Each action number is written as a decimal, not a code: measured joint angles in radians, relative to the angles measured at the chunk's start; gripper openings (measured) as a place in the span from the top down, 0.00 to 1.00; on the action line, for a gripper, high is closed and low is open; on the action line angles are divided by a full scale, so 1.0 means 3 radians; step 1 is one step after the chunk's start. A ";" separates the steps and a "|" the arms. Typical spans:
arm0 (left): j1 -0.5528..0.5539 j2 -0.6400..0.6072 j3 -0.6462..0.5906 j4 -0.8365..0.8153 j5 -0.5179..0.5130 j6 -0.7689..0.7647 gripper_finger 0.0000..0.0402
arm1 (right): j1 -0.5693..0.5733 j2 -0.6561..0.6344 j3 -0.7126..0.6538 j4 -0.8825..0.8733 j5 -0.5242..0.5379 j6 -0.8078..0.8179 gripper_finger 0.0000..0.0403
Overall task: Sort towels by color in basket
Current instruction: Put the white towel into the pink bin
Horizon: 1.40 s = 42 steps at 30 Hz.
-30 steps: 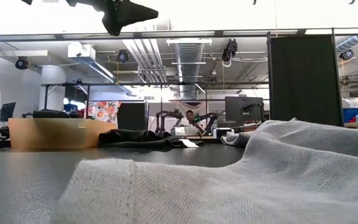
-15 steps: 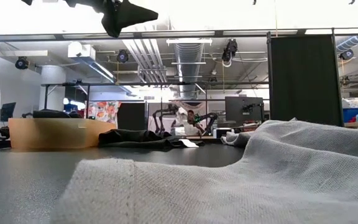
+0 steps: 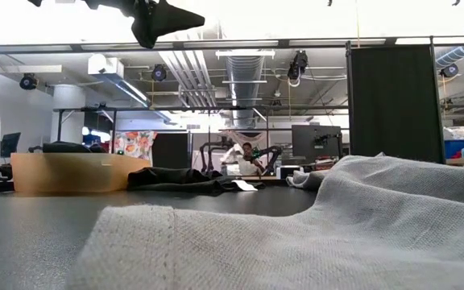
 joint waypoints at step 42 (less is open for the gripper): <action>0.0004 0.0000 0.0000 -0.0040 -0.0010 0.0027 0.30 | 0.0012 0.0387 -0.0428 -0.0266 0.0327 -0.0100 0.97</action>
